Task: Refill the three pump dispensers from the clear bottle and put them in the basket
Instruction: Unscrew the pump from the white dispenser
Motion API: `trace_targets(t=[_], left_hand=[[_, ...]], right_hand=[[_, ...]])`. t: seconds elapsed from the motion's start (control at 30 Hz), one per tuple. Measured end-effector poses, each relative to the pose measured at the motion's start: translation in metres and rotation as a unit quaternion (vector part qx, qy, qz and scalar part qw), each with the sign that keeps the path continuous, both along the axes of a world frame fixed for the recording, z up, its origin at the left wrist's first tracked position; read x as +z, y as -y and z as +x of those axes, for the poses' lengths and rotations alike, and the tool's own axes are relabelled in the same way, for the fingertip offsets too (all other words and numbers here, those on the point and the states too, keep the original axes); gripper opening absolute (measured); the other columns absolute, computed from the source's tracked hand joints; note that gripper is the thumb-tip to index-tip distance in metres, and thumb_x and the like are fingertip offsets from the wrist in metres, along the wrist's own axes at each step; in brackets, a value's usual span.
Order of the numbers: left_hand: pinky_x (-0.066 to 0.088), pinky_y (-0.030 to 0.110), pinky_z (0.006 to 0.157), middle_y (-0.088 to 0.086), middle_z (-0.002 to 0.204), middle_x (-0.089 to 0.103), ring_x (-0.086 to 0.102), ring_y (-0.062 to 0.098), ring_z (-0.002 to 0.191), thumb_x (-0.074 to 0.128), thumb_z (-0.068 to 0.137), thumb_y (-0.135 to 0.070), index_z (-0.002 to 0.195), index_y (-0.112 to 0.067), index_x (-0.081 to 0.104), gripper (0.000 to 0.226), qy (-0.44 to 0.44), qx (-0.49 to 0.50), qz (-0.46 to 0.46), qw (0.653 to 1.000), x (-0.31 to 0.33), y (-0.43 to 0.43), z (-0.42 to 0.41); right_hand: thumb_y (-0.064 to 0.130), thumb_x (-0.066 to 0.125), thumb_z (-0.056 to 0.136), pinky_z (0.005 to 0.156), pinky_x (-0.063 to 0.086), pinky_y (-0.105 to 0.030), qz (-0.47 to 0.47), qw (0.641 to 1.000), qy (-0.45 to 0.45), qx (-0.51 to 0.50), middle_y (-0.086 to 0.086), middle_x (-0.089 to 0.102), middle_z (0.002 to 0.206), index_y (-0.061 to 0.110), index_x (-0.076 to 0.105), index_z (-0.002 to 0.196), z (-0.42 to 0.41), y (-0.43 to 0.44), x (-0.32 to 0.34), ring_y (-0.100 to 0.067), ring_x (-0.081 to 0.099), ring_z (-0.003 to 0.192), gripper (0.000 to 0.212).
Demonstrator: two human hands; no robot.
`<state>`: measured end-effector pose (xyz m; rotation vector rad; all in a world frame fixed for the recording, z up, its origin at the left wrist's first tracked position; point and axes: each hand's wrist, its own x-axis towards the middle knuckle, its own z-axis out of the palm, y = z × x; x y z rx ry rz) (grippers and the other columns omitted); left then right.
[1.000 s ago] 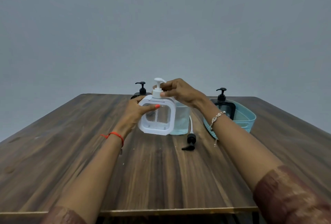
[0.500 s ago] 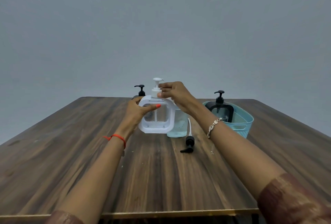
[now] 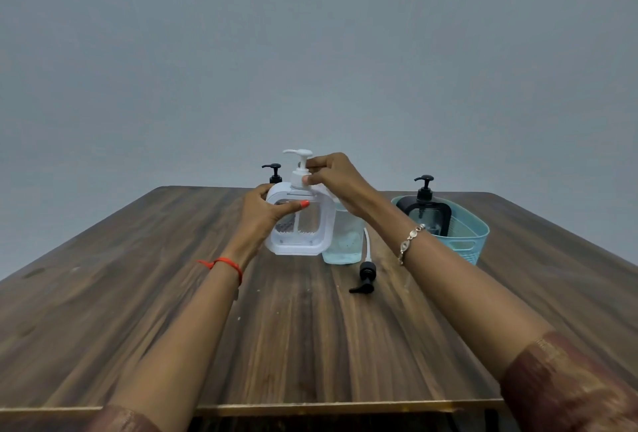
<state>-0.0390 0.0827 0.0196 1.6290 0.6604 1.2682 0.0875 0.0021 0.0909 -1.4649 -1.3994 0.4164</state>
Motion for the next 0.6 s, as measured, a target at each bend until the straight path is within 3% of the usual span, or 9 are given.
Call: trace_targets(t=[0.13, 0.27, 0.4, 0.53, 0.6], left_hand=[[0.054, 0.027, 0.070, 0.003, 0.091, 0.068, 0.065, 0.018, 0.079, 0.086, 0.060, -0.022, 0.100, -0.012, 0.064, 0.046, 0.002, 0.002, 0.004, 1.000, 0.002, 0.002, 0.001], [0.052, 0.020, 0.061, 0.000, 0.087, 0.069, 0.066, 0.011, 0.073, 0.087, 0.058, -0.023, 0.097, -0.015, 0.065, 0.045, 0.008, -0.010, 0.001, 1.000, 0.005, 0.003, 0.000], [0.053, 0.023, 0.064, 0.003, 0.091, 0.070, 0.066, 0.014, 0.077, 0.088, 0.055, -0.022, 0.102, -0.011, 0.065, 0.053, 0.009, -0.009, -0.015, 1.000, 0.003, 0.001, -0.004], [0.052, 0.021, 0.063, 0.003, 0.093, 0.071, 0.067, 0.015, 0.079, 0.088, 0.056, -0.021, 0.104, -0.010, 0.066, 0.053, 0.016, 0.000, -0.023, 1.000, -0.005, -0.003, -0.011], [0.052, 0.025, 0.066, 0.004, 0.094, 0.071, 0.067, 0.018, 0.081, 0.088, 0.057, -0.019, 0.103, -0.010, 0.067, 0.051, 0.021, 0.002, -0.029, 0.999, -0.008, -0.005, -0.013]], right_hand=[[0.026, 0.074, 0.076, 0.059, 0.041, -0.018, 0.021, 0.998, 0.059, -0.027, 0.004, 0.066, 0.077, 0.008, 0.070, 0.092, -0.007, 0.002, -0.005, -0.002, 0.057, 0.066, 0.024], [0.017, 0.069, 0.081, 0.057, 0.042, -0.013, 0.030, 0.999, 0.028, -0.026, -0.014, 0.070, 0.094, 0.002, 0.069, 0.098, -0.005, 0.003, 0.005, -0.004, 0.057, 0.067, 0.024], [0.010, 0.065, 0.084, 0.052, 0.039, -0.002, 0.106, 0.991, -0.073, -0.022, -0.007, 0.065, 0.089, -0.003, 0.067, 0.103, -0.003, 0.010, 0.026, 0.003, 0.054, 0.065, 0.023], [0.016, 0.060, 0.089, 0.062, 0.042, -0.027, 0.224, 0.967, -0.090, -0.084, -0.009, 0.058, 0.078, 0.008, 0.066, 0.088, 0.005, 0.016, 0.039, -0.016, 0.051, 0.070, 0.009], [0.016, 0.057, 0.090, 0.061, 0.049, -0.031, 0.272, 0.954, -0.098, -0.081, -0.008, 0.057, 0.078, 0.008, 0.062, 0.091, 0.008, 0.022, 0.041, -0.017, 0.056, 0.066, 0.009]])
